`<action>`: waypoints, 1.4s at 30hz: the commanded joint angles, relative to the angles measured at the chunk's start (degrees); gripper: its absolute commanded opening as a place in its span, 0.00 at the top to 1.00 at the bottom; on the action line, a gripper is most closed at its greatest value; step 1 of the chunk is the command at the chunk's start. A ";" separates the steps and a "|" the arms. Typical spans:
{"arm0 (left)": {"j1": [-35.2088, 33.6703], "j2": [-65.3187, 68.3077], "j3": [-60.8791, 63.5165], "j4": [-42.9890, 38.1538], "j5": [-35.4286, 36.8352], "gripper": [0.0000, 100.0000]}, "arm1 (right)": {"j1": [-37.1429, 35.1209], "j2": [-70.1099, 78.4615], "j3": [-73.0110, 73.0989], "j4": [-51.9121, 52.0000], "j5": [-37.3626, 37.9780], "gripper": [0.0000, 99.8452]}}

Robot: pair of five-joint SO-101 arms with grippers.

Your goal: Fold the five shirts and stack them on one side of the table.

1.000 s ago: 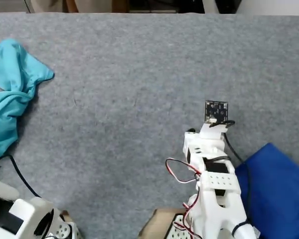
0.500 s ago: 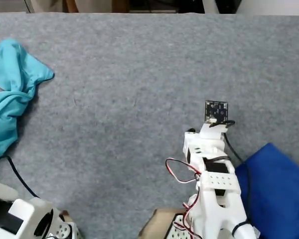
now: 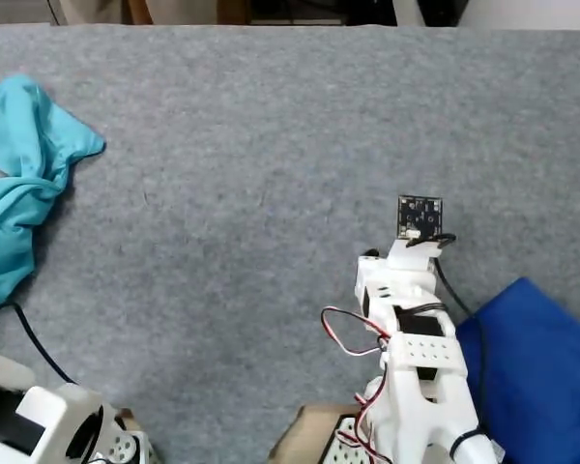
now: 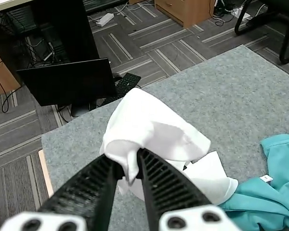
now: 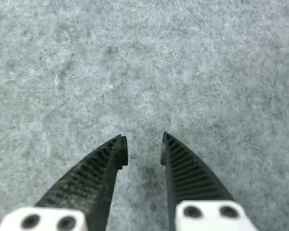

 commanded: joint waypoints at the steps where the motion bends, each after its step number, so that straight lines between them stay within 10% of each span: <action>1: -0.97 -1.89 0.00 0.35 -0.35 0.98 | -0.31 -0.22 0.13 -1.23 -0.44 0.88; 13: 0.00 -1.80 -0.44 0.18 -0.44 0.98 | -0.31 -0.22 0.13 -1.23 -0.44 0.88; 28: 23.21 -1.36 0.79 0.35 1.58 0.98 | -0.31 -0.22 0.13 -1.23 -0.44 0.88; 42: 67.60 -1.27 24.09 -0.26 20.22 0.98 | -0.31 -0.22 0.13 -1.23 -0.44 0.88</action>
